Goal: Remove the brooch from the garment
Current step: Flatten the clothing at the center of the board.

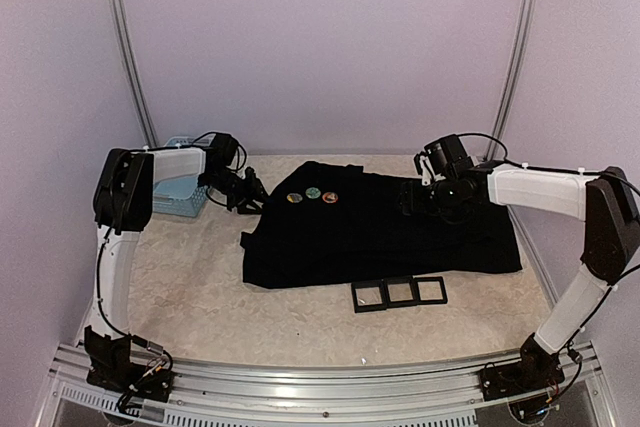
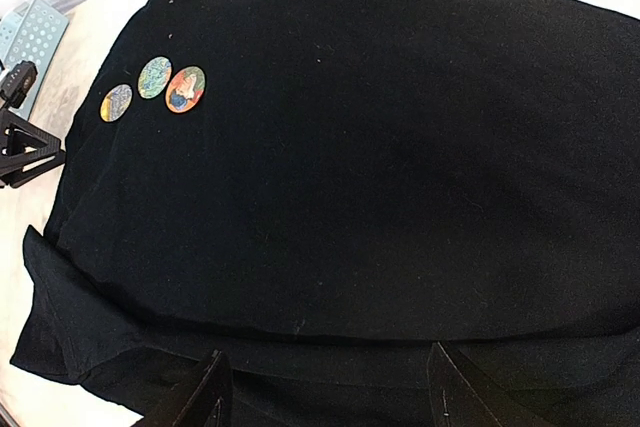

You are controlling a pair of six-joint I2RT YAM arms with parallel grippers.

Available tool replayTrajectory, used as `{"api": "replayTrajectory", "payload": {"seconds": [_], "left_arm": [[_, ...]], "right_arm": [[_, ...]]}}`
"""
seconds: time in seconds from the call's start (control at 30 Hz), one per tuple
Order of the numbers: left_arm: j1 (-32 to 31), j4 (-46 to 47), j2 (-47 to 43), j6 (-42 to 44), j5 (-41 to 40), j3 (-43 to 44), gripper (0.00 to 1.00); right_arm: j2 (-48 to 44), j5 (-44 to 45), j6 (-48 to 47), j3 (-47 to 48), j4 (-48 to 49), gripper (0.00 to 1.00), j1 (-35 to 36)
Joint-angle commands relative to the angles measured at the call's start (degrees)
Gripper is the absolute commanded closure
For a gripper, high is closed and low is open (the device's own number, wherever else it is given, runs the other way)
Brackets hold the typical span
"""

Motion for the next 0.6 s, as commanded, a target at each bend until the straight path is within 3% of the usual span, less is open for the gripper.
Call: {"api": "replayTrajectory", "payload": {"seconds": [0.0,0.2,0.47,0.57], "left_arm": [[-0.42,1.15,1.39,-1.01,-5.57,0.96,0.58],[-1.19,4.36,0.17,-0.96,-8.83,-0.84,0.58],[-0.99,8.71,2.58,-2.67,-5.66,-0.59,0.59],[-1.14,9.5,3.47,-2.99,-5.44,-0.35,0.67]], "right_arm": [[-2.17,0.89,1.01,-1.91,-1.36,0.33,0.56],[-4.32,2.22,1.92,-3.06,-2.38,0.33,0.56],[-6.82,4.13,2.32,-3.41,-4.85,0.33,0.6],[-7.28,4.59,2.39,-3.36,-5.35,0.33,0.57]]}}
